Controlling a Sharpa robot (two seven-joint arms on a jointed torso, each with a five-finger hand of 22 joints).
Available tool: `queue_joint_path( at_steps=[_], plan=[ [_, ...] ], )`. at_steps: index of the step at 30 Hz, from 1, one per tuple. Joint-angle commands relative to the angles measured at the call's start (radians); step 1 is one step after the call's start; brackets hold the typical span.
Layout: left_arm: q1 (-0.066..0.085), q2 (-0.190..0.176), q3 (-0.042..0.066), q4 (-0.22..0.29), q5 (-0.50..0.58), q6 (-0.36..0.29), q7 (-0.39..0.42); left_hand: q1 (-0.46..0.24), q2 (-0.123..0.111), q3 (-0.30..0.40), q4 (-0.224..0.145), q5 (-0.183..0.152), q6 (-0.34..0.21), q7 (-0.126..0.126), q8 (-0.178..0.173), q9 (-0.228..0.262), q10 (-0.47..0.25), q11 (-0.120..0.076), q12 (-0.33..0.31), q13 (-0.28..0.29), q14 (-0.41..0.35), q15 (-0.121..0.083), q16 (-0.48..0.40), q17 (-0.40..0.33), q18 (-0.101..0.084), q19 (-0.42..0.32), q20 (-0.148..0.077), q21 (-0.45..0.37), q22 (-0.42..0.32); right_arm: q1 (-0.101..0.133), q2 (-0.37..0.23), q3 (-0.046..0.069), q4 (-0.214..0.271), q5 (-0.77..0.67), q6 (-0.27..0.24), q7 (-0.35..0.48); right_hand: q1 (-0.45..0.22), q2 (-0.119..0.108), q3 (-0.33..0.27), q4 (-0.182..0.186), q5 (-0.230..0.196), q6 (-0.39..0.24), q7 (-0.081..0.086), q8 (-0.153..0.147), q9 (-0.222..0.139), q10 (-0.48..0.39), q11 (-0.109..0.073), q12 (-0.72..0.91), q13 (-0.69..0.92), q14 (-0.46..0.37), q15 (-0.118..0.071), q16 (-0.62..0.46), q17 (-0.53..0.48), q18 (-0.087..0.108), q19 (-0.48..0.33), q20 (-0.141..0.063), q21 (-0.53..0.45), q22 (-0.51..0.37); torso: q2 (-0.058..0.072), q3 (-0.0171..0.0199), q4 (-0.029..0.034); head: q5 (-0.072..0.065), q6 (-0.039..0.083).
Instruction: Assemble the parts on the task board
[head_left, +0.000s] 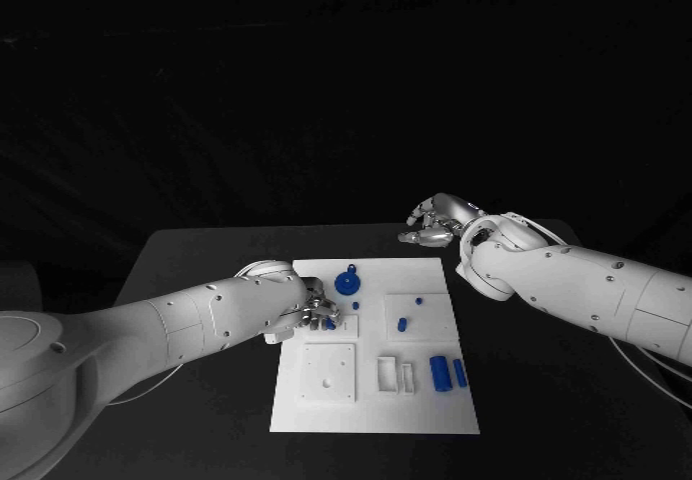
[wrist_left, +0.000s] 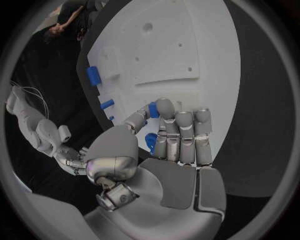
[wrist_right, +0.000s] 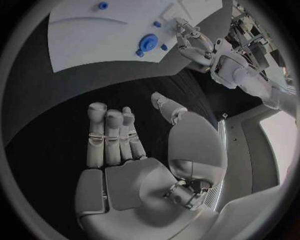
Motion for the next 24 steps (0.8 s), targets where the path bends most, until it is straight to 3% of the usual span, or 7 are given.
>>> queue_joint_path(
  at_steps=[1, 12, 24],
  plan=[
    [-0.002, 0.003, 0.000, 0.000, 0.010, 0.010, 0.012, 0.050, 0.038, 0.011, -0.003, -0.005, 0.006, 0.004, -0.010, -0.014, -0.001, -0.005, 0.003, -0.002, 0.019, -0.030, 0.004, -0.001, -0.008, 0.001, -0.124, 0.007, 0.019, 0.000, 0.000, 0.000, 0.001, -0.004, 0.010, 0.006, 0.000, 0.007, -0.004, 0.003, 0.006, -0.002, 0.008, 0.004, -0.002, -0.007, 0.000, 0.006, -0.001, -0.004, -0.006, 0.004, -0.001, 0.069, 0.002, -0.007, -0.004, 0.017, 0.000, 0.0002, 0.0003, -0.001, -0.001],
    [-0.004, 0.004, 0.000, -0.002, 0.022, 0.000, 0.017, 0.038, 0.006, 0.007, 0.018, -0.027, 0.011, 0.010, -0.053, -0.062, -0.003, -0.001, 0.004, -0.010, 0.017, -0.028, 0.004, -0.008, -0.008, -0.001, -0.125, 0.006, 0.017, -0.001, 0.000, 0.000, 0.000, -0.004, 0.009, 0.006, 0.000, 0.006, -0.004, 0.004, 0.006, -0.003, 0.008, 0.004, -0.002, -0.008, 0.000, 0.007, -0.002, -0.005, -0.006, 0.004, -0.002, 0.069, 0.002, -0.007, -0.004, 0.017, 0.000, 0.0002, 0.0001, -0.002, -0.001],
    [-0.004, 0.003, 0.000, -0.002, 0.024, -0.001, 0.016, 0.022, -0.017, 0.001, 0.036, -0.036, 0.017, 0.011, -0.066, -0.081, -0.005, 0.000, 0.003, -0.014, 0.016, -0.028, 0.003, -0.012, -0.007, -0.001, -0.125, 0.004, 0.016, -0.001, 0.000, 0.000, -0.001, -0.004, 0.009, 0.006, 0.000, 0.007, -0.004, 0.004, 0.006, -0.003, 0.008, 0.004, -0.002, -0.008, 0.000, 0.007, -0.002, -0.005, -0.006, 0.004, -0.002, 0.069, 0.002, -0.007, -0.004, 0.017, 0.000, 0.0006, 0.0004, -0.002, -0.003]
  ],
)
